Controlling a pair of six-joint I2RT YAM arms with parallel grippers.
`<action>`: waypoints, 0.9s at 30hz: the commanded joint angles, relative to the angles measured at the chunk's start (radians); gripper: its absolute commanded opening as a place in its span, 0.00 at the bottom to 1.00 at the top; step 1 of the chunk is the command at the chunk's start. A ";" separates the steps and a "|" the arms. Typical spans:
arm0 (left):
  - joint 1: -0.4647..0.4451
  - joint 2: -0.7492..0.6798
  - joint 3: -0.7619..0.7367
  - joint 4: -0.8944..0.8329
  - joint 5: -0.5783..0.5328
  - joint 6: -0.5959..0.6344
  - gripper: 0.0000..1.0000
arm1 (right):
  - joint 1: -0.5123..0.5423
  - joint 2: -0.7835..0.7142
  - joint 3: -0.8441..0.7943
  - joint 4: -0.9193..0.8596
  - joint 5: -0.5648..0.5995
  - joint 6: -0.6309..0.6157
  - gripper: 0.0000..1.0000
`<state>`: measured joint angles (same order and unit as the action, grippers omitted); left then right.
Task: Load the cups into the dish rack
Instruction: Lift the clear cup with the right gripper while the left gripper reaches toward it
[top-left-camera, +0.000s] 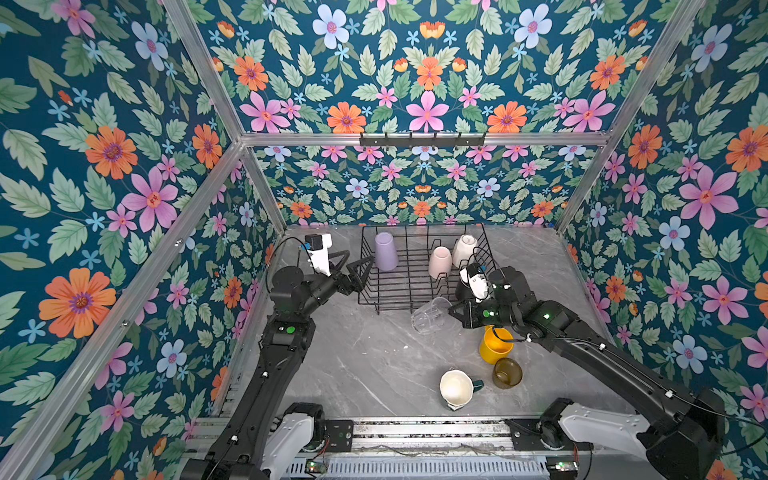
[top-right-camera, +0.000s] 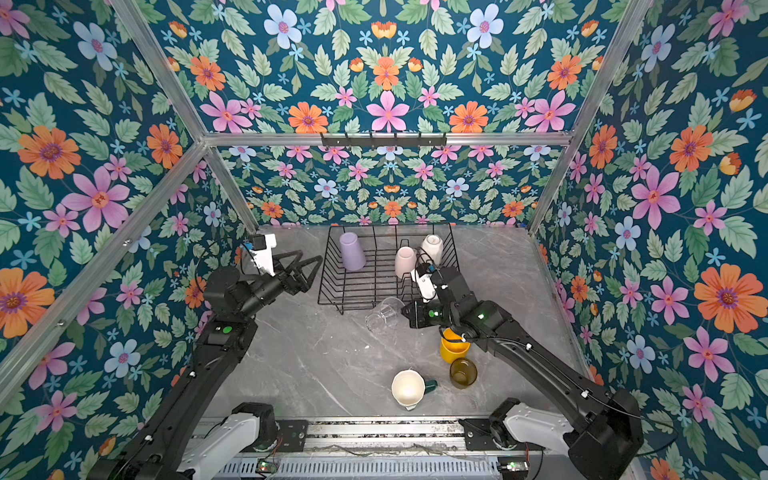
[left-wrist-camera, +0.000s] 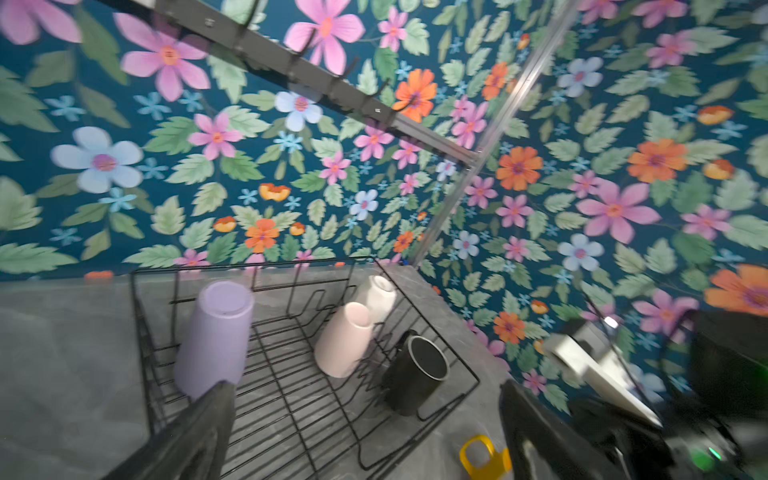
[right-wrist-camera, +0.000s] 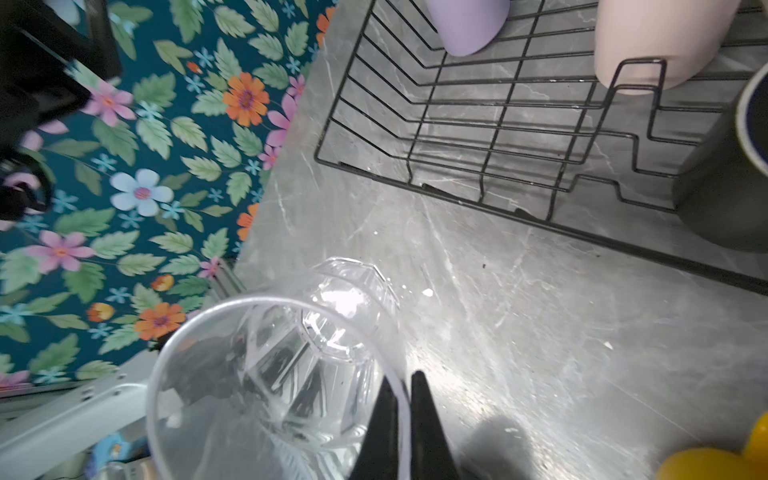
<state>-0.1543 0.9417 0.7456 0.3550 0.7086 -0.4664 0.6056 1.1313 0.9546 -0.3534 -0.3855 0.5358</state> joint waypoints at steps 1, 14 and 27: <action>0.002 0.009 -0.024 0.240 0.239 -0.087 1.00 | -0.066 -0.023 -0.050 0.243 -0.177 0.153 0.00; 0.002 0.105 -0.101 0.738 0.471 -0.409 0.99 | -0.099 0.072 -0.034 0.581 -0.370 0.354 0.00; 0.001 0.122 -0.114 0.780 0.518 -0.442 0.99 | -0.022 0.171 0.103 0.577 -0.389 0.333 0.00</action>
<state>-0.1543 1.0626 0.6327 1.0809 1.1973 -0.8902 0.5751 1.2903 1.0363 0.1673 -0.7563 0.8642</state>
